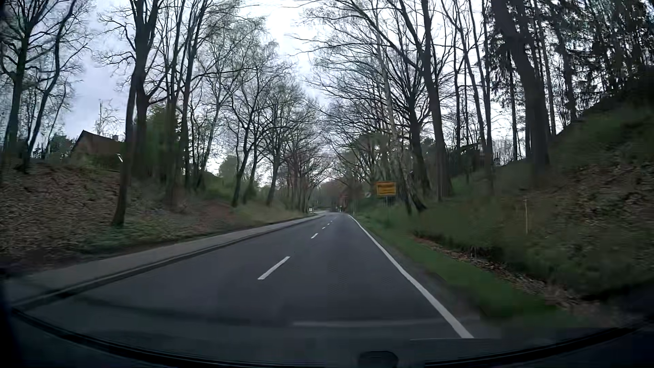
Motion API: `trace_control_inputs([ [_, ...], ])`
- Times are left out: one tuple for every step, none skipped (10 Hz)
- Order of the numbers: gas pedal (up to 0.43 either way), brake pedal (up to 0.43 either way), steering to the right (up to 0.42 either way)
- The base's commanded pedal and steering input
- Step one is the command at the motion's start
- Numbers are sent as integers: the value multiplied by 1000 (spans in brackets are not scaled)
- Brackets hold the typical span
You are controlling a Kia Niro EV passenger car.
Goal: Follow the waypoints while adhering to traffic rules and regulations
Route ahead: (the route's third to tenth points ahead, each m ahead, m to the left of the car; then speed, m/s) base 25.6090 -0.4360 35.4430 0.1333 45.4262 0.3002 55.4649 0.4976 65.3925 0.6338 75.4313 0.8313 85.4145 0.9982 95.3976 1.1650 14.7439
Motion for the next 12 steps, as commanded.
trace_control_inputs([
  [67, 0, -1],
  [67, 6, -1],
  [67, 0, -2],
  [67, 0, -2],
  [79, 0, -3],
  [79, 0, -3],
  [79, 0, -3],
  [79, 6, -3],
  [79, 0, -3],
  [79, 0, -3],
  [79, 0, -3],
  [79, 0, -3],
])
